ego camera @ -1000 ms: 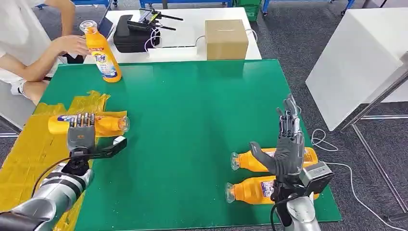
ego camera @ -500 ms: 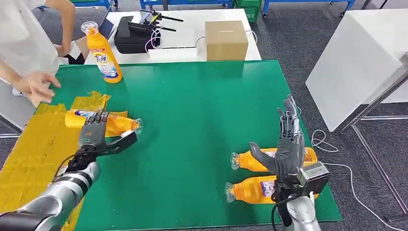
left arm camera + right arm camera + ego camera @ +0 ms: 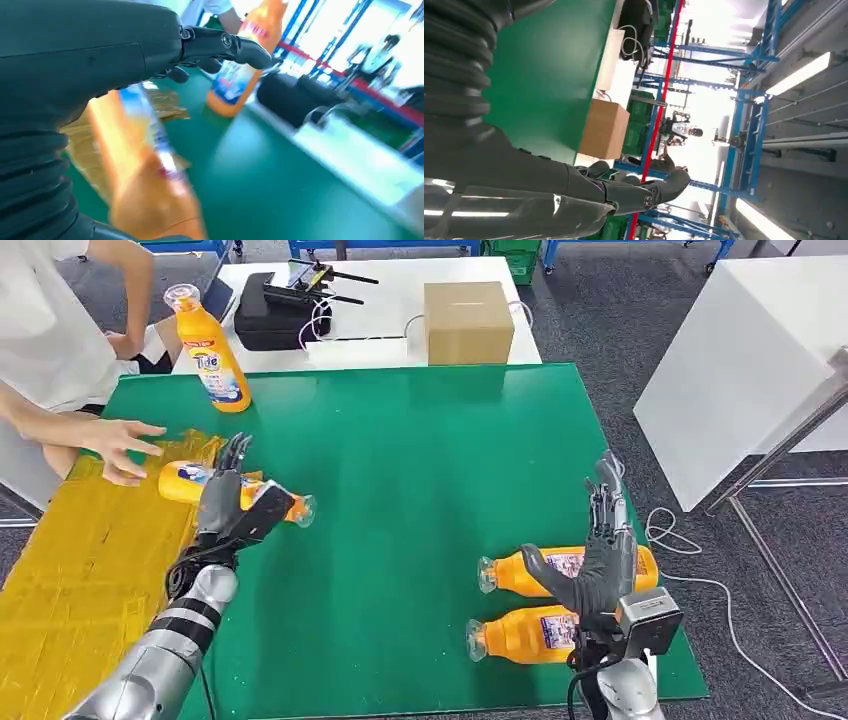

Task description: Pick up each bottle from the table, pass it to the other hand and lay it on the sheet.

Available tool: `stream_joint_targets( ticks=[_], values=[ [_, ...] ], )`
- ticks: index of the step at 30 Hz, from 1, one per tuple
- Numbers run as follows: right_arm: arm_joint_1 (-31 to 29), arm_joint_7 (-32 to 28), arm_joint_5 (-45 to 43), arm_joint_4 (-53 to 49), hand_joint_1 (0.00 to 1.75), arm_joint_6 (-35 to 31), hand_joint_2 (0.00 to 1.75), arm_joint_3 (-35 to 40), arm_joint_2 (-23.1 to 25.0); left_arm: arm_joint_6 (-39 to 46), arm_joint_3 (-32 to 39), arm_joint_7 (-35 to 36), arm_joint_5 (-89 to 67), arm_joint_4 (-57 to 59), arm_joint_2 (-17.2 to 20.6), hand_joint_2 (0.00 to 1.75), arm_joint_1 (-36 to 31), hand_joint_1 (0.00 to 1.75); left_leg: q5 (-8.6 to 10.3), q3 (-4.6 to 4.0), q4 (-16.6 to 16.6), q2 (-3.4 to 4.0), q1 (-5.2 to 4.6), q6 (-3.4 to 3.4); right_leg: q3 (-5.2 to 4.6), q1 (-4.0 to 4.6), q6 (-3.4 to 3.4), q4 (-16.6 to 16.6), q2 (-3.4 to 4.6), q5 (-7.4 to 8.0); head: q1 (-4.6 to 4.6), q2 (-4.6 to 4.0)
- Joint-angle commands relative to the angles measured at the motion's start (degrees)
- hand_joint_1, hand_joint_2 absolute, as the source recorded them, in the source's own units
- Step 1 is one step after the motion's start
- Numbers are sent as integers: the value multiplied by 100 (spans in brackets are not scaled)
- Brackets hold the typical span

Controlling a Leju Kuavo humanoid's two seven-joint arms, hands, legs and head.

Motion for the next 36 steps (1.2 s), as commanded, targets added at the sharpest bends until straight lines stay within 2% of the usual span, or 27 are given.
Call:
stream_joint_targets(
  ticks=[1,5,7,8,15,18,19,21,23,25,36],
  values=[
    [23,-43,330,37,0,-206,175,-137,-10,-68,-265,-229,669,-1567,-59,175,407,0,-5,7,0,-6,7,-4,9,7,2,-4,-7,-4,2,0],
    [-5,374,2013,50,0,-703,175,204,-513,-55,-130,-505,1544,-2533,-97,175,844,0,-7,5,-1,3,5,-2,7,5,4,-5,2,-3,0,0],
    [-77,1097,3596,116,0,-897,175,389,-1045,-284,76,-615,2150,-3104,-106,175,1142,0,-8,9,0,0,9,-1,14,9,5,-8,-2,-3,0,0],
    [-89,1305,3752,124,0,-836,175,366,-1158,-329,135,-617,2239,-3222,-103,175,1214,0,-6,5,-2,7,4,1,5,4,5,-7,6,0,0,0],
    [-119,1425,3941,152,0,-769,175,401,-1248,-381,169,-651,2324,-3202,-127,175,1217,0,-1,-5,-1,0,1,0,-1,0,0,0,0,0,0,0],
    [-320,1947,4442,203,0,-207,175,638,-1985,-790,330,-729,2957,-3361,-206,175,1341,0,-3,-3,-1,3,0,1,1,-1,4,-4,3,0,0,0],
    [-453,2074,4479,275,0,132,175,751,-2360,-927,325,-706,3054,-3340,-200,175,1358,0,-10,20,-4,22,2,3,15,3,9,-5,20,-2,2,0],
    [-663,2012,4370,468,0,605,175,820,-2913,-1052,316,-746,3172,-3262,-220,175,1347,0,-4,4,-1,11,5,2,11,2,5,-1,10,0,-5,0],
    [-844,1774,3990,681,0,973,175,769,-3251,-1117,272,-799,3243,-3157,-220,175,1297,0,-6,16,-2,19,2,2,17,0,7,-3,17,0,9,0],
    [-929,1732,3944,823,0,1051,175,754,-3316,-1098,254,-836,3274,-3111,-227,175,1282,0,-2,-2,0,-4,0,4,16,-4,6,-3,-6,0,0,0],
    [-999,1870,3729,1202,0,1021,175,635,-3114,-1136,48,-935,3501,-3178,-328,175,1378,0,-4,12,-5,-3,5,-1,20,4,3,-10,-6,1,0,0]
  ],
)
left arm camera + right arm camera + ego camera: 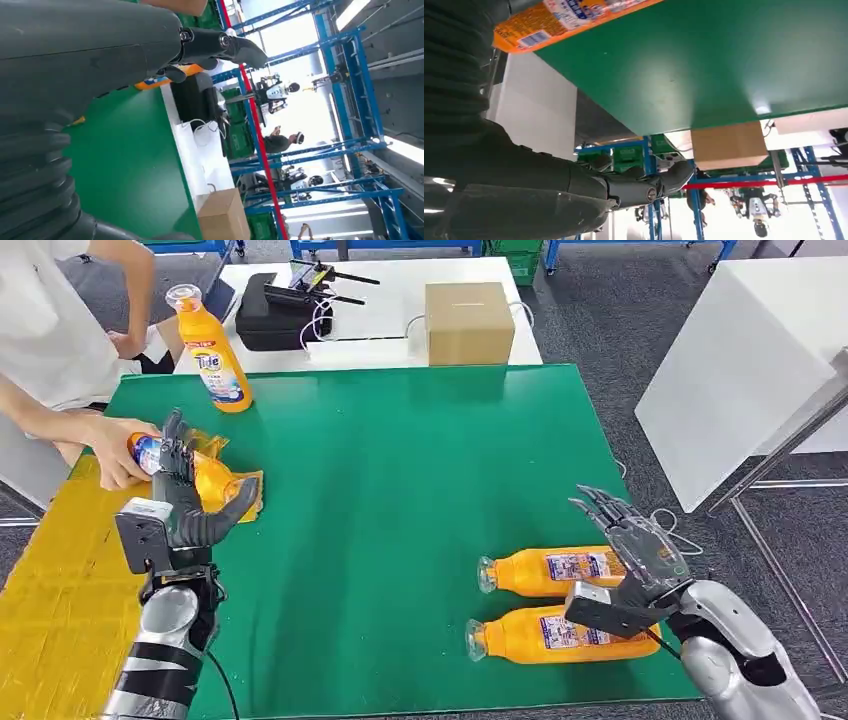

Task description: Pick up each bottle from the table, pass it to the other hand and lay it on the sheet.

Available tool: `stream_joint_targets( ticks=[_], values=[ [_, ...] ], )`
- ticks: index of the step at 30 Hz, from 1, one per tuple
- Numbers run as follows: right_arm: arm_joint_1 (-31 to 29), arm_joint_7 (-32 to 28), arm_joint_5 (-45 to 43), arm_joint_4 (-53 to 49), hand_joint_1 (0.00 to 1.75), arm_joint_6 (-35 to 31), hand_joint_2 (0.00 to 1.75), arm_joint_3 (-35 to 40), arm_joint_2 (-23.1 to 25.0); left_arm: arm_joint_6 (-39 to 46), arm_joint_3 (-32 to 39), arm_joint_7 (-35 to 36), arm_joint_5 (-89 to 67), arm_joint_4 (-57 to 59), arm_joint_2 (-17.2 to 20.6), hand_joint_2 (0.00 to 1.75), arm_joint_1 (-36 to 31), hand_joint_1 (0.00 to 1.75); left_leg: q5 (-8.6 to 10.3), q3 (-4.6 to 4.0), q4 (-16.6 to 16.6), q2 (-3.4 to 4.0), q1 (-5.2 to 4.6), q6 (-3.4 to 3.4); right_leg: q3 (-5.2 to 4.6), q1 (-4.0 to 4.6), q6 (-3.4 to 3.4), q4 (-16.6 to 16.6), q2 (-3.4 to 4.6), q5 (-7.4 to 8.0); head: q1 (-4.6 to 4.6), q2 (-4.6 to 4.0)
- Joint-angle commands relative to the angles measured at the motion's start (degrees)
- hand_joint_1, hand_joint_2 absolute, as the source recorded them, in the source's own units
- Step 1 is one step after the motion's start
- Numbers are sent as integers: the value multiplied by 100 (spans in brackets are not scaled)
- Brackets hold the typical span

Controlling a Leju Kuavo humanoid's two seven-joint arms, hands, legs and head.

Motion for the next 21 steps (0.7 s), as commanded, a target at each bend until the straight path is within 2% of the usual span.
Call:
stream_joint_targets(
  ticks=[1,18,19,21],
  values=[
    [-366,118,-100,805,0,-27,175,130,-19,-5,-89,4,20,91,-118,175,-25,0,-4,18,-9,6,5,-4,17,5,3,-12,4,0,-2,0],
    [-138,225,-38,1232,0,36,175,-26,-72,-216,-435,47,204,-292,-106,175,126,0,-6,10,-4,-1,3,-2,11,3,2,-9,-2,-2,0,0],
    [-157,236,-23,1238,0,49,175,-15,-63,-215,-437,47,204,-297,-95,0,124,0,-8,16,-7,-2,5,-3,18,4,3,-13,-5,-3,-2,0],
    [-197,354,86,1394,0,83,175,-6,-9,-198,-525,27,123,-340,-57,0,112,0,-7,9,-5,1,4,-2,9,3,1,-10,-1,-1,0,0]
  ],
)
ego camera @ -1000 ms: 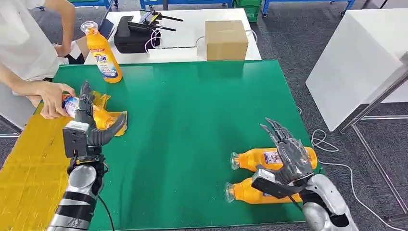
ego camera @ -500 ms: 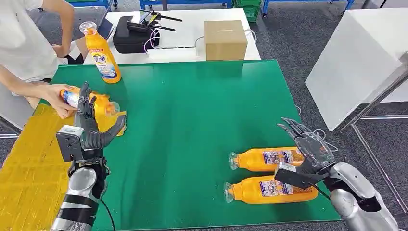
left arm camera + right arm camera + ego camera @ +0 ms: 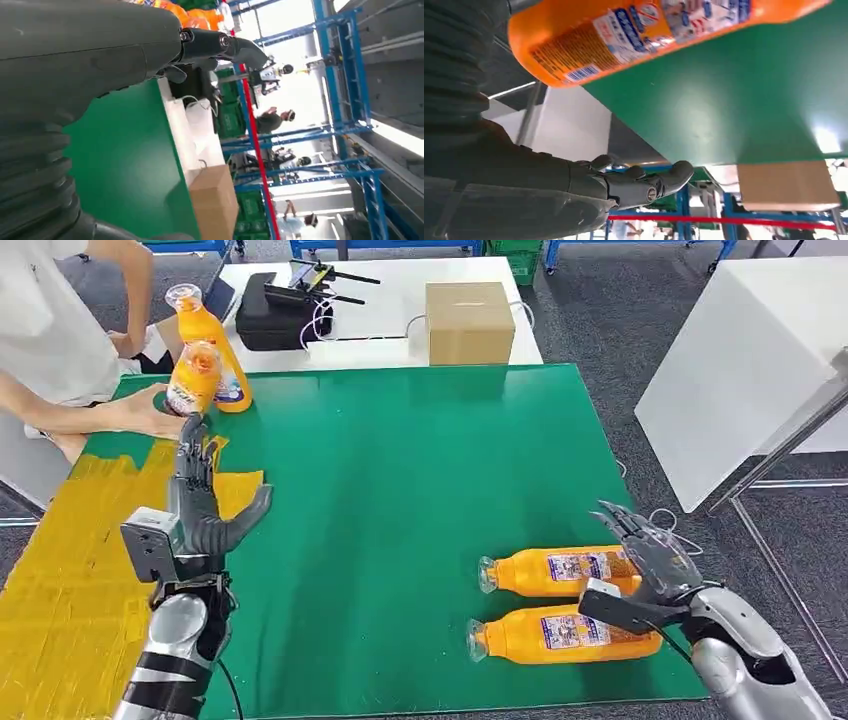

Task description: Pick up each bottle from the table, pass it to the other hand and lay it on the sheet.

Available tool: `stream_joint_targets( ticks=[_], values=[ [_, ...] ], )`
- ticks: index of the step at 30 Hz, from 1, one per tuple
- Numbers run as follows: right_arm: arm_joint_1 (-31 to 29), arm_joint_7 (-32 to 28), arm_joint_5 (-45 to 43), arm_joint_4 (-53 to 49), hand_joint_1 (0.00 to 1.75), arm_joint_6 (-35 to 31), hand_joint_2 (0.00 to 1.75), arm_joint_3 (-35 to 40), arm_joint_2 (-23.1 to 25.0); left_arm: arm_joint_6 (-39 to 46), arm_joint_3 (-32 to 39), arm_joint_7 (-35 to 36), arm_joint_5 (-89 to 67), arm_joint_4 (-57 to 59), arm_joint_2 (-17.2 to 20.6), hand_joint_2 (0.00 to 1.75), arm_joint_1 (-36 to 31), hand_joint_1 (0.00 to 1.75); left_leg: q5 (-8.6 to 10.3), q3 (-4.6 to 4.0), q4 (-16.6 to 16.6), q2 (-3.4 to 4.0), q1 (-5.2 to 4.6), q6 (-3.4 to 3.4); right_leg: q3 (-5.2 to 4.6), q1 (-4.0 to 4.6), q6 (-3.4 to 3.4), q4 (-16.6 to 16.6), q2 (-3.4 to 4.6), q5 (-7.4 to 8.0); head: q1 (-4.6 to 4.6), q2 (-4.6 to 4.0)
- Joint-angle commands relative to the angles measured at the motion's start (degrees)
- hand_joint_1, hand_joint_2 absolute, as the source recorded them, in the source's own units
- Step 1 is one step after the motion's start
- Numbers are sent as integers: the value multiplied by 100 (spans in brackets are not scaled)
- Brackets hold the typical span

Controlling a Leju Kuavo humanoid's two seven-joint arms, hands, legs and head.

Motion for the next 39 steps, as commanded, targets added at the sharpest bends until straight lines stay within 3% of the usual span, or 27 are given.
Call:
stream_joint_targets(
  ticks=[1,8,19,20,26,39],
  values=[
    [-233,265,289,726,0,22,175,54,211,31,-282,29,-90,-58,40,0,-83,0,-6,17,-6,1,9,-6,19,8,1,-11,-1,-1,-2,0],
    [-652,1067,1448,1728,0,-470,175,231,724,295,-293,101,-316,-148,-62,0,-96,0,-3,12,-8,10,11,-4,18,11,1,-16,9,5,-2,0],
    [-1341,1058,1976,2643,0,-498,175,328,1220,430,-432,131,-357,-206,-162,0,-116,0,-2,8,-4,12,4,-4,7,4,1,-5,11,3,0,0],
    [-1389,1033,2015,2726,0,-511,175,364,1219,440,-440,131,-358,-183,-152,175,-130,0,-4,13,-5,14,8,-5,11,7,0,-7,12,3,-2,0],
    [-1917,882,2233,3152,0,-506,175,838,1498,463,-517,114,-346,-75,-187,175,-216,0,-6,8,-3,30,10,-6,9,9,1,-8,29,7,0,0],
    [-1923,884,2233,3154,0,-502,175,842,1506,462,-517,114,-345,-72,-186,175,-214,0,0,7,-3,5,4,-4,7,3,2,-2,4,0,-2,0]
  ],
)
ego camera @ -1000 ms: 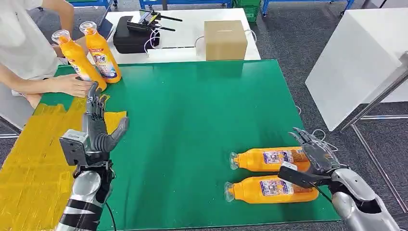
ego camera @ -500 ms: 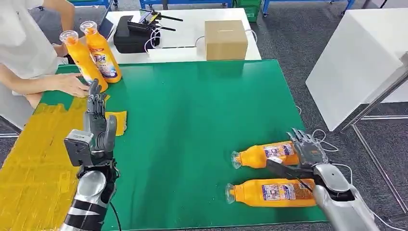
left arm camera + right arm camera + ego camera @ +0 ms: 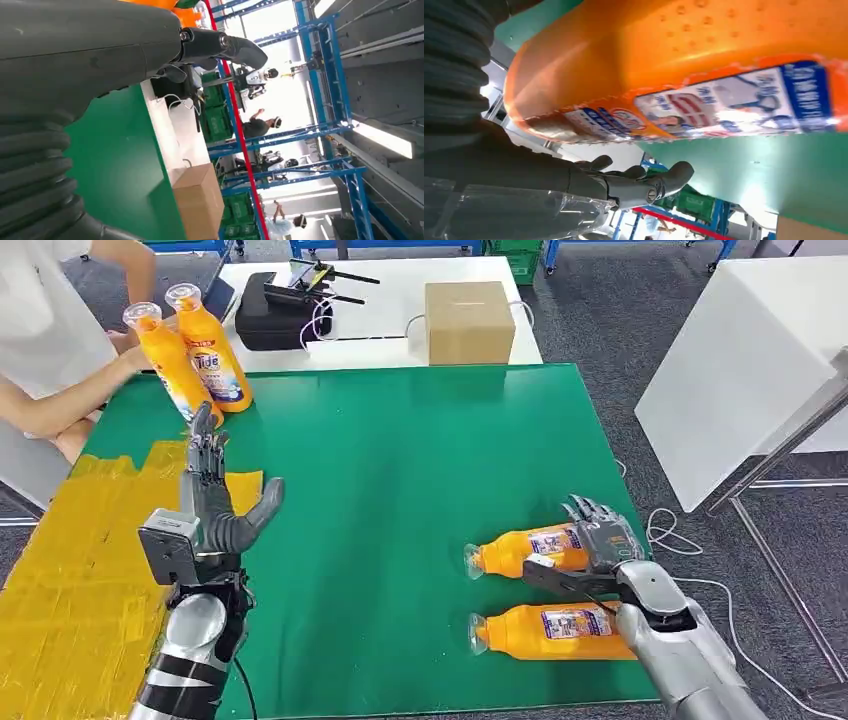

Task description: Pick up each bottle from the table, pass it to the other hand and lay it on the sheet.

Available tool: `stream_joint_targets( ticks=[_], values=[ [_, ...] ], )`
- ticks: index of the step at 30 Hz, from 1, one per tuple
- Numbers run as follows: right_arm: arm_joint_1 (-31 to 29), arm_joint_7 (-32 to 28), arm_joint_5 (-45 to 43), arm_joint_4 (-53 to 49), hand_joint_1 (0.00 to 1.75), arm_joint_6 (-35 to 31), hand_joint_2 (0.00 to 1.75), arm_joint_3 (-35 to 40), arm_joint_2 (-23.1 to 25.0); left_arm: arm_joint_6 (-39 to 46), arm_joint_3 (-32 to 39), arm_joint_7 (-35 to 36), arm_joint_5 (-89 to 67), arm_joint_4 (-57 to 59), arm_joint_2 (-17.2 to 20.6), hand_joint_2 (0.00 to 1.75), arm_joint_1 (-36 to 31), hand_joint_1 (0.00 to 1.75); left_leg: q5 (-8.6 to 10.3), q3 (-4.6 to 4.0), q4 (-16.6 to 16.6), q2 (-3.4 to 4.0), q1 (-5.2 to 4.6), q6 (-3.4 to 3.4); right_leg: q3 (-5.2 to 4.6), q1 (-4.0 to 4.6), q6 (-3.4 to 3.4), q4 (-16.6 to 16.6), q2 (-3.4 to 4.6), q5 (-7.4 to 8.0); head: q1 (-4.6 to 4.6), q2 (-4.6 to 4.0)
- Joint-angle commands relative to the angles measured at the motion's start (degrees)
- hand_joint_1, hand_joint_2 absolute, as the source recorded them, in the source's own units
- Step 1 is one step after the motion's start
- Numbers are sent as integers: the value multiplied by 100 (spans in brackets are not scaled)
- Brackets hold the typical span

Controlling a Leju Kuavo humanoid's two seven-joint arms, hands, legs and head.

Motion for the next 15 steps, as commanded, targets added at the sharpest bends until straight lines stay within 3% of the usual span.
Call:
stream_joint_targets(
  ticks=[1,9,10,11,12,15],
  values=[
    [-354,-36,-10,481,0,5,175,217,129,1,-119,22,17,241,35,175,-211,0,-5,13,-2,5,6,-4,13,6,3,-7,3,0,-2,0],
    [-999,-28,192,1184,0,325,175,934,270,-14,-128,14,68,358,3,175,-253,0,-5,13,-2,17,5,-5,8,4,1,-5,15,4,-2,0],
    [-1066,-23,197,1280,37,416,175,1014,240,-19,-124,10,85,375,1,175,-253,0,-3,11,-2,13,2,-4,6,2,1,-3,11,3,0,0],
    [-1099,-19,183,1335,138,458,175,1050,225,-23,-122,7,97,386,2,175,-253,0,-3,15,-3,12,4,-5,9,3,1,-5,9,3,-2,0],
    [-1136,31,119,1443,175,531,175,1047,219,-30,-114,4,121,406,-2,175,-253,0,-2,12,-3,6,3,-3,8,3,2,-5,4,2,0,0],
    [-1242,151,206,1718,175,781,175,1263,124,-44,-113,7,163,451,-4,175,-256,0,-3,20,-5,3,3,-4,15,5,3,-8,1,1,-2,0]
  ],
)
